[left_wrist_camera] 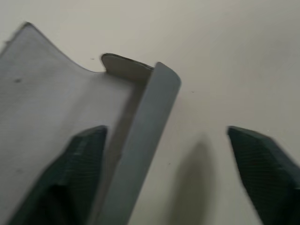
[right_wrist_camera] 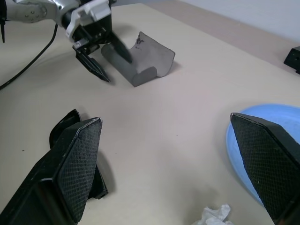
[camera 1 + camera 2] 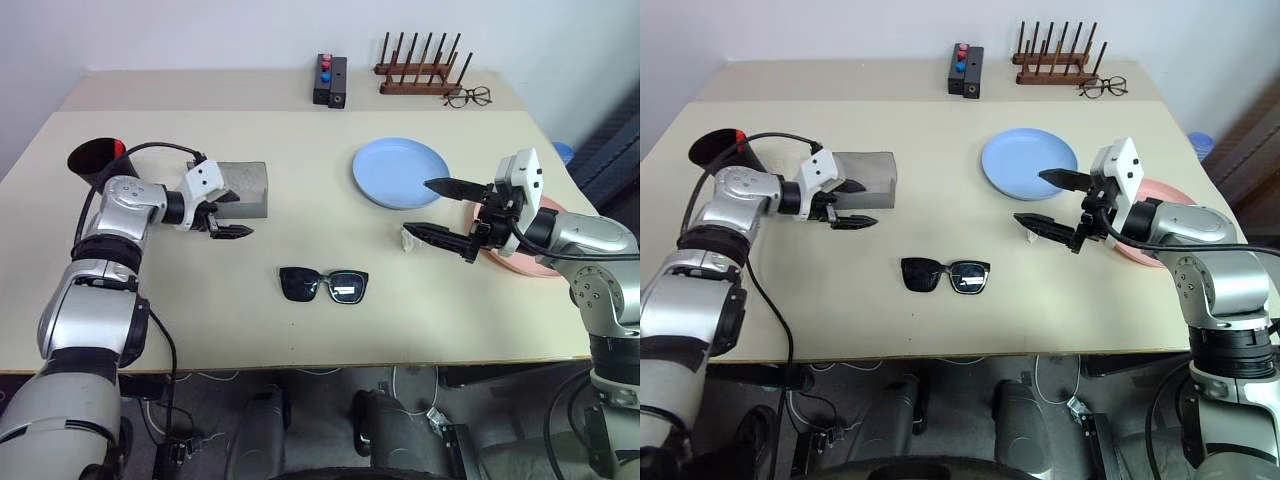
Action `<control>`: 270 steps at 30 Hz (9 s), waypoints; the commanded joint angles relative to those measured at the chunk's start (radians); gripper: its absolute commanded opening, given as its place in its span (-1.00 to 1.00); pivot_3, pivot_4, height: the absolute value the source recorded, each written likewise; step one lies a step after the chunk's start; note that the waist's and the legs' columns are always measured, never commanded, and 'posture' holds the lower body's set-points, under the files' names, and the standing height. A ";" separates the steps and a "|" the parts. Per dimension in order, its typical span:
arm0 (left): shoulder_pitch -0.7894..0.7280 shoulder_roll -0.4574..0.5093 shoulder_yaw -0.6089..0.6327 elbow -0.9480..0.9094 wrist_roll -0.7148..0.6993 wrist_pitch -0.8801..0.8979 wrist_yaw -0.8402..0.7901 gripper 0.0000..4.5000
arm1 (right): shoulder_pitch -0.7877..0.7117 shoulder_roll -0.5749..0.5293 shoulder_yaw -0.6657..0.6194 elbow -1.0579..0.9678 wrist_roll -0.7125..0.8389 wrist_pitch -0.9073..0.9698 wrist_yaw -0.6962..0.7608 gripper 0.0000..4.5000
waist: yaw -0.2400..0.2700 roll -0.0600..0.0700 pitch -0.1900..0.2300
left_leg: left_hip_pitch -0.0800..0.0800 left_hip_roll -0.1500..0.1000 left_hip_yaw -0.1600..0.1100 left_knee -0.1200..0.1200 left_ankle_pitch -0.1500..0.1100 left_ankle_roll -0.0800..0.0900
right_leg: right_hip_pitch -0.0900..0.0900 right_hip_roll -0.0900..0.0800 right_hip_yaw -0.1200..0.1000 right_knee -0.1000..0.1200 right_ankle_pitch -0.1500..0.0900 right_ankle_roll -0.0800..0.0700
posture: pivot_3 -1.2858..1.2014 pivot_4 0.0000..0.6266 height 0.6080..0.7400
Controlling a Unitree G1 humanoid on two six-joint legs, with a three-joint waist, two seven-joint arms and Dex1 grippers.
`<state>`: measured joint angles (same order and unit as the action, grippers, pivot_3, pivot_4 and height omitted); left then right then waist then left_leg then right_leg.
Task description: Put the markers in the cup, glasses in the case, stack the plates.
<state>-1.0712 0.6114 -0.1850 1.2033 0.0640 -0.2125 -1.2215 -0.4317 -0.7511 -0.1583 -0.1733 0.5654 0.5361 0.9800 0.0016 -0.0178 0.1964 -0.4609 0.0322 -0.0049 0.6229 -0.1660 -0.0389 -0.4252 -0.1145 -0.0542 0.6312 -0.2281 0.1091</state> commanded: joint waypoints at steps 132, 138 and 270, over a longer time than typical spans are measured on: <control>-0.120 -0.121 -0.615 -0.545 -0.347 0.421 -0.393 0.97 | 0.307 -0.180 -0.187 -0.184 0.030 -0.006 0.065 1.00 | 0.011 0.002 0.001 | -0.002 0.001 0.000 0.007 -0.002 0.004 | 0.001 0.000 0.001 0.000 -0.002 -0.005 | 0.03 -0.52 1.00; -0.089 -0.187 -0.565 -0.484 -0.239 0.304 -0.393 0.97 | 0.291 -0.158 -0.173 -0.193 0.033 -0.004 0.028 1.00 | 0.015 0.002 0.001 | -0.002 0.000 0.000 0.008 -0.002 0.004 | 0.002 -0.001 0.001 -0.001 -0.002 -0.005 | 0.03 -0.52 1.00; -0.131 0.099 -0.174 0.088 -0.068 -0.054 0.088 -0.98 | 0.107 -0.112 -0.053 -0.135 0.043 0.012 -0.015 1.00 | 0.011 0.004 0.001 | -0.003 0.000 0.001 0.008 -0.003 0.005 | 0.001 -0.002 0.000 -0.001 0.000 -0.002 | 0.03 -0.52 1.00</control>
<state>-1.2016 0.6979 -0.3770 1.2975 -0.0423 -0.2364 -1.1458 -0.3104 -0.8621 -0.2003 -0.2935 0.6040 0.5606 0.9659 0.0130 -0.0139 0.1976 -0.4635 0.0322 -0.0037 0.6311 -0.1690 -0.0341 -0.4237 -0.1160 -0.0540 0.6305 -0.2281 0.1075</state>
